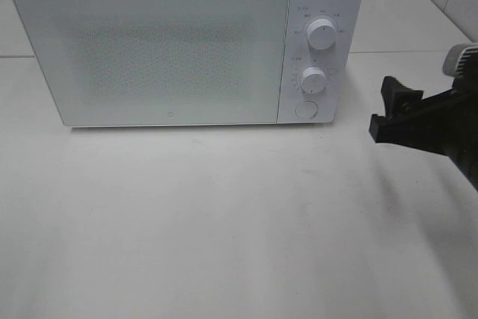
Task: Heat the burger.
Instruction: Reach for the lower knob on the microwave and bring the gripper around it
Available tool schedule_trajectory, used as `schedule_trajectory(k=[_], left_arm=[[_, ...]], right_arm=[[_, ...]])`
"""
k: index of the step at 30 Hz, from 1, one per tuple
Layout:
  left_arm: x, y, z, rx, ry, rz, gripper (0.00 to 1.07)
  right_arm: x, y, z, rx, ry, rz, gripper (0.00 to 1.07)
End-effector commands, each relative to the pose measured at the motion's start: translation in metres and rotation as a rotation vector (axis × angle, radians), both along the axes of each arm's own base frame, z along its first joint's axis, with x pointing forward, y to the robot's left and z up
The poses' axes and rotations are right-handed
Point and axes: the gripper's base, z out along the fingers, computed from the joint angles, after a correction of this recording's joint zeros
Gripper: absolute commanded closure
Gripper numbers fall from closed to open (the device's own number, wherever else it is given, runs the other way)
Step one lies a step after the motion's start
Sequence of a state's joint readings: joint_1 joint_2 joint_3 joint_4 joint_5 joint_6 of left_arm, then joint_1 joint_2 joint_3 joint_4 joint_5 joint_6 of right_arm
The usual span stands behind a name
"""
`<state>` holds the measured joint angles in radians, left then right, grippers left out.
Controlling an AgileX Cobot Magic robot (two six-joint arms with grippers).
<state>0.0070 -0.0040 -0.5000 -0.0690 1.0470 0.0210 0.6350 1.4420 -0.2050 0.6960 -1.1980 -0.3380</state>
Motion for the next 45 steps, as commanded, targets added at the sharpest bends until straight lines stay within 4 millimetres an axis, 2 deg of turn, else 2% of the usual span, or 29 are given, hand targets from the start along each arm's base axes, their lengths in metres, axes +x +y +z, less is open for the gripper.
schedule_trajectory(k=[1, 14, 33, 41, 45], left_arm=[[-0.003, 0.0, 0.0, -0.007, -0.03, -0.001, 0.01], [-0.003, 0.0, 0.0, -0.007, -0.03, -0.001, 0.01], [-0.003, 0.0, 0.0, -0.007, -0.03, -0.001, 0.01], [-0.003, 0.0, 0.0, -0.007, -0.03, -0.001, 0.01], [-0.003, 0.0, 0.0, -0.007, -0.03, -0.001, 0.01]], right_arm=[[0.004, 0.011, 0.004, -0.003, -0.073, -0.026, 0.31], [0.018, 0.047, -0.003, -0.002, -0.073, -0.05, 0.31], [0.065, 0.093, -0.016, -0.024, -0.089, -0.076, 0.31], [0.089, 0.094, -0.026, -0.002, -0.078, -0.114, 0.31], [0.095, 0.096, -0.029, -0.003, -0.07, -0.1, 0.31]])
